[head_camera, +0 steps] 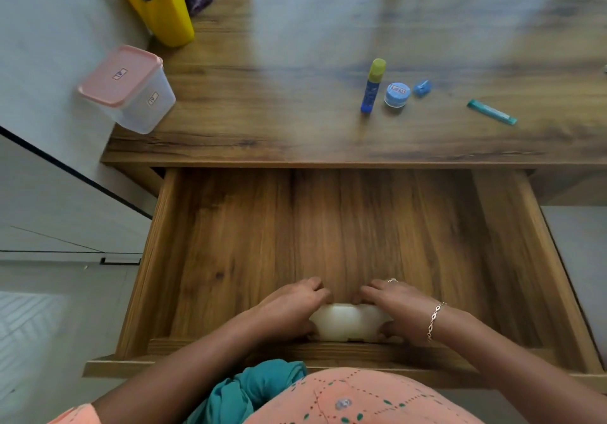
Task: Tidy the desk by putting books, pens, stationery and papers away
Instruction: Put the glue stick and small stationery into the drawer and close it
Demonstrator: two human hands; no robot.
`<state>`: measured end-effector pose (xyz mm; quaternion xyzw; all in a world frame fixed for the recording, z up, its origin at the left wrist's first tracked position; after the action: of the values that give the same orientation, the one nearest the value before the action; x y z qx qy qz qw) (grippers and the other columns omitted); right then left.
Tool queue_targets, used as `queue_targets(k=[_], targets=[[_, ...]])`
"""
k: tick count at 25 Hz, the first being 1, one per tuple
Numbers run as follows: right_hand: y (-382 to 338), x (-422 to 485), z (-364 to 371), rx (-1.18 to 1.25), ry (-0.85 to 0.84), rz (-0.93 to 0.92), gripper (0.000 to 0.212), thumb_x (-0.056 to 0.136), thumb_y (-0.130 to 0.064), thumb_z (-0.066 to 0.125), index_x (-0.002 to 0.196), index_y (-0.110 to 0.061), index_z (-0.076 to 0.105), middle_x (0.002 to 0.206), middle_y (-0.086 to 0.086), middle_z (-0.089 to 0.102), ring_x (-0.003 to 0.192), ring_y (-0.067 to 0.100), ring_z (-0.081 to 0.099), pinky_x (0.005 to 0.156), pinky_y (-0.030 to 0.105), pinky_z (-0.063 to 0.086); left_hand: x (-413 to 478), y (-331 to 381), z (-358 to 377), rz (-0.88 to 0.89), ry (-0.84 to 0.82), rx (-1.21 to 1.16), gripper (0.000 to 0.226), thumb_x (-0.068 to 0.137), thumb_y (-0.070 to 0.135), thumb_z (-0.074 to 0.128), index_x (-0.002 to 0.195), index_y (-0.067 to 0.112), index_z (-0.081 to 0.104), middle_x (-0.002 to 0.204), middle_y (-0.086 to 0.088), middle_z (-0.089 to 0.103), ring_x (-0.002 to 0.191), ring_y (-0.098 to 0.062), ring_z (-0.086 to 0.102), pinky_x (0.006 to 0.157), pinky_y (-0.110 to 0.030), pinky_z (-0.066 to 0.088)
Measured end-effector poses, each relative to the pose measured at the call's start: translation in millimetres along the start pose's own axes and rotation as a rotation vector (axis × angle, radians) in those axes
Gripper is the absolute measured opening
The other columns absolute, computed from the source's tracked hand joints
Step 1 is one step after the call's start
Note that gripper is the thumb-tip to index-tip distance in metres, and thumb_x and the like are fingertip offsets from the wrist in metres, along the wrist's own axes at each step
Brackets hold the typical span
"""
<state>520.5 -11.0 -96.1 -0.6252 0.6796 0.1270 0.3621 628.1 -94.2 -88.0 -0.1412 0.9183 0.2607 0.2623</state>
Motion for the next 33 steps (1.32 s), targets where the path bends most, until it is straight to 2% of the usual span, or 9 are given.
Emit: queue_targets(k=[5, 9, 12, 15, 19, 22, 25, 29, 33], targets=[[4, 2, 5, 0.029, 0.009, -0.010, 0.057, 0.080, -0.020, 0.066, 0.130, -0.022, 0.041, 0.128, 0.003, 0.046, 0.118, 0.025, 0.045, 0.093, 0.031, 0.037, 2, -2, 1, -0.013, -0.023, 0.026, 0.059, 0.085, 0.022, 0.065, 0.137, 0.020, 0.038, 0.143, -0.005, 0.035, 0.126, -0.021, 0.042, 0.102, -0.032, 0.041], [14, 0, -5, 0.113, 0.115, -0.002, 0.043, 0.083, -0.032, 0.062, 0.118, -0.016, 0.044, 0.121, 0.001, 0.047, 0.113, 0.023, 0.047, 0.084, 0.029, 0.037, 11, -3, -24, -0.002, 0.028, 0.016, 0.067, 0.087, 0.030, 0.063, 0.143, 0.018, 0.029, 0.148, -0.006, 0.031, 0.134, -0.021, 0.034, 0.108, -0.030, 0.032], [34, -6, -40, 0.194, 0.295, 0.032, 0.032, 0.084, -0.040, 0.060, 0.107, -0.020, 0.050, 0.101, -0.009, 0.049, 0.096, 0.015, 0.050, 0.084, 0.027, 0.040, 22, -8, -74, 0.028, 0.265, -0.015, 0.058, 0.088, 0.034, 0.061, 0.139, 0.020, 0.037, 0.140, 0.001, 0.044, 0.126, -0.013, 0.043, 0.102, -0.023, 0.036], [63, -15, -97, 0.268, 0.515, 0.089, 0.021, 0.082, -0.033, 0.065, 0.097, -0.021, 0.058, 0.091, -0.011, 0.053, 0.084, 0.012, 0.054, 0.079, 0.029, 0.047, 39, -13, -134, 0.046, 0.515, -0.103, 0.046, 0.086, 0.035, 0.063, 0.127, 0.016, 0.051, 0.121, 0.000, 0.056, 0.112, -0.013, 0.053, 0.095, -0.024, 0.042], [97, -16, -180, 0.266, 0.788, 0.141, 0.018, 0.082, -0.019, 0.065, 0.100, -0.016, 0.063, 0.093, -0.002, 0.059, 0.085, 0.015, 0.058, 0.081, 0.033, 0.050, 74, -17, -206, 0.020, 0.870, -0.267, 0.040, 0.080, 0.024, 0.072, 0.114, 0.008, 0.060, 0.107, -0.006, 0.061, 0.097, -0.017, 0.059, 0.084, -0.026, 0.048], [116, 2, -230, 0.190, 0.911, 0.207, 0.028, 0.084, -0.014, 0.062, 0.112, -0.011, 0.062, 0.109, 0.008, 0.061, 0.097, 0.026, 0.059, 0.087, 0.036, 0.048, 108, -17, -238, -0.017, 0.974, -0.341, 0.045, 0.076, 0.019, 0.076, 0.115, 0.006, 0.059, 0.112, -0.010, 0.058, 0.103, -0.022, 0.057, 0.085, -0.030, 0.048], [126, 24, -261, 0.077, 0.913, 0.223, 0.042, 0.084, -0.008, 0.056, 0.126, -0.011, 0.055, 0.133, 0.008, 0.052, 0.117, 0.030, 0.053, 0.097, 0.034, 0.042, 134, -15, -253, -0.046, 0.969, -0.400, 0.055, 0.075, 0.017, 0.076, 0.123, 0.004, 0.054, 0.122, -0.013, 0.056, 0.113, -0.024, 0.053, 0.094, -0.030, 0.043], [133, 51, -263, -0.036, 0.743, 0.261, 0.052, 0.088, -0.003, 0.049, 0.139, -0.016, 0.041, 0.148, 0.001, 0.035, 0.131, 0.024, 0.041, 0.103, 0.031, 0.035, 148, -11, -261, -0.015, 0.962, -0.456, 0.061, 0.074, 0.011, 0.077, 0.129, 0.008, 0.051, 0.125, -0.012, 0.058, 0.112, -0.025, 0.057, 0.095, -0.033, 0.046], [139, 60, -259, -0.067, 0.690, 0.290, 0.050, 0.090, -0.003, 0.046, 0.137, -0.021, 0.043, 0.143, 0.001, 0.041, 0.123, 0.026, 0.049, 0.092, 0.031, 0.042, 149, -8, -265, -0.004, 0.969, -0.452, 0.033, 0.078, 0.006, 0.072, 0.109, 0.006, 0.062, 0.103, -0.013, 0.068, 0.096, -0.027, 0.065, 0.085, -0.036, 0.052]])
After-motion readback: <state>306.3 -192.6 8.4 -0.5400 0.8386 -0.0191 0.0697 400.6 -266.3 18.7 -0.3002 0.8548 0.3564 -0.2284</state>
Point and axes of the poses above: each hand's wrist, its own x-axis towards the middle knuckle, its own z-axis out of the palm, y = z × x, the point moved 6 cm from there along x, towards the middle knuckle
